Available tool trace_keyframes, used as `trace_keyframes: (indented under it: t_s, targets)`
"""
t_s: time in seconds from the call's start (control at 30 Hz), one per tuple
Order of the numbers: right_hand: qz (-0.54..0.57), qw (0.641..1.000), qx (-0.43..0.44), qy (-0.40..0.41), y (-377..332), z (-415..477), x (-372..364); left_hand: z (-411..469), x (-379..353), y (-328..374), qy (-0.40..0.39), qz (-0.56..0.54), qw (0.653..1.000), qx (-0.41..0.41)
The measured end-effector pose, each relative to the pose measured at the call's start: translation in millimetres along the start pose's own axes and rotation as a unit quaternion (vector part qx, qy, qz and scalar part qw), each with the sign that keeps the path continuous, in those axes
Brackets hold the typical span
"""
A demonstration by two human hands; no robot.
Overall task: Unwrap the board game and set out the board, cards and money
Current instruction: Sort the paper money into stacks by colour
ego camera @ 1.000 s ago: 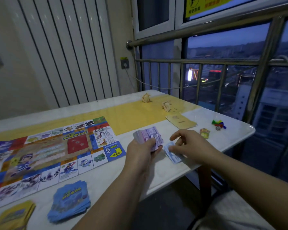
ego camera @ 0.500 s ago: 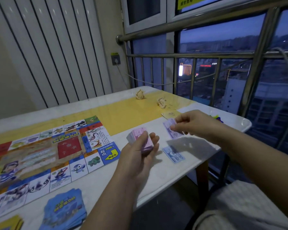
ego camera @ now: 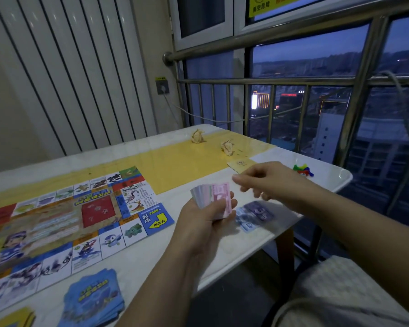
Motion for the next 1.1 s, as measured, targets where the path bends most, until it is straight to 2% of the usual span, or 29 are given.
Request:
trace_keyframes:
  t_s: [0.07, 0.23, 0.3, 0.37, 0.43, 0.53, 0.6, 0.87, 1.0, 1.1]
  targets:
    - [0.012, 1.000, -0.009, -0.025, -2, 0, -13, -1, -7, 1, -0.021, 0.012, 1.000, -0.007]
    - [-0.026, 0.999, -0.012, -0.014, 6, 5, -8, 4, -18, -8, -0.034, 0.019, 0.999, 0.023]
    - [-0.045, 0.999, -0.017, -0.006, 9, 7, 7, 7, -19, -10, -0.012, 0.002, 0.999, 0.036]
    - [-0.050, 0.998, -0.021, 0.034, 13, 11, 38, 12, -16, -6, 0.015, -0.022, 1.000, 0.014]
    - [-0.098, 0.994, -0.023, 0.048, 19, 14, 66, 16, -10, -1, 0.030, -0.045, 0.998, -0.017]
    - [-0.224, 0.973, -0.040, -0.032, 44, 15, 62, 18, -3, -1, 0.037, -0.073, 0.996, -0.030]
    - [-0.286, 0.956, -0.041, -0.053, 56, 16, 51, 18, -2, -1, 0.036, -0.079, 0.996, -0.033]
    - [-0.330, 0.944, -0.006, 0.015, 61, 16, 38, 17, 0, -1, 0.037, -0.060, 0.996, -0.053]
    - [-0.279, 0.948, 0.030, 0.146, 54, 14, 82, 18, -2, -1, 0.028, -0.059, 0.996, -0.055]
    - [-0.306, 0.945, -0.007, 0.113, 74, 18, 84, 18, -3, -1, 0.028, -0.055, 0.996, -0.057]
Point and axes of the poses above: each hand's wrist, its own z-axis towards the middle knuckle, its own x-axis out of the back of the hand, y = z × x, the point moved 9 cm from there along z, towards the middle knuckle, and after that the axes turned 4 degrees about y, right-handed, at the moved point
